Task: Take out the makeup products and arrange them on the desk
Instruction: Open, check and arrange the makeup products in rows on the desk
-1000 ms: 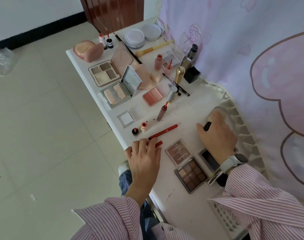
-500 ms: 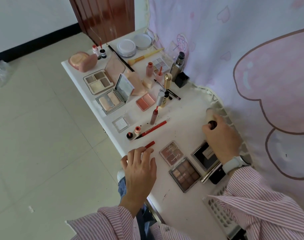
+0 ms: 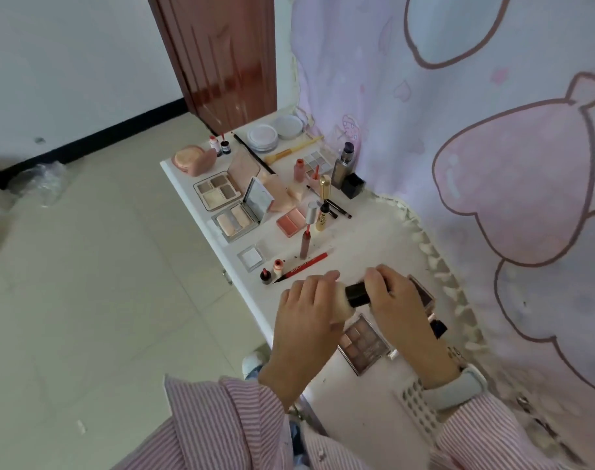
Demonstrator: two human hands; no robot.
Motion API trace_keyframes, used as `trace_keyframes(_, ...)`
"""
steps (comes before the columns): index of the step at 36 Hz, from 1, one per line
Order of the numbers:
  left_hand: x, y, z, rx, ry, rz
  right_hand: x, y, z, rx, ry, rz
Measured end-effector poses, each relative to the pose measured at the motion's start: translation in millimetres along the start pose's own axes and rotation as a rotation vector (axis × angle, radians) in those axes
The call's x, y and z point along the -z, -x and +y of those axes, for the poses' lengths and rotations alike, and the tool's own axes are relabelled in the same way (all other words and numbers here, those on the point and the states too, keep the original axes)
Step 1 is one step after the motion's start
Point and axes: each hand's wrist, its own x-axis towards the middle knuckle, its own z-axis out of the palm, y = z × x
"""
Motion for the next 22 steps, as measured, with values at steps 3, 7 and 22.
trace_keyframes(3,23.6,-5.4,-3.3,0.03,0.097,-0.073,-8.4,13.8,-8.1,0.109,-0.002,0.023)
trace_keyframes(7,48.1,-14.2,-11.2,0.168,0.282,-0.47,-3.5,20.5,-4.8,0.361,0.055,-0.095)
trace_keyframes(22,70.1,-1.2,-12.2,0.218,-0.029,-0.253,13.7,15.3,-33.9,0.412,0.064,-0.407)
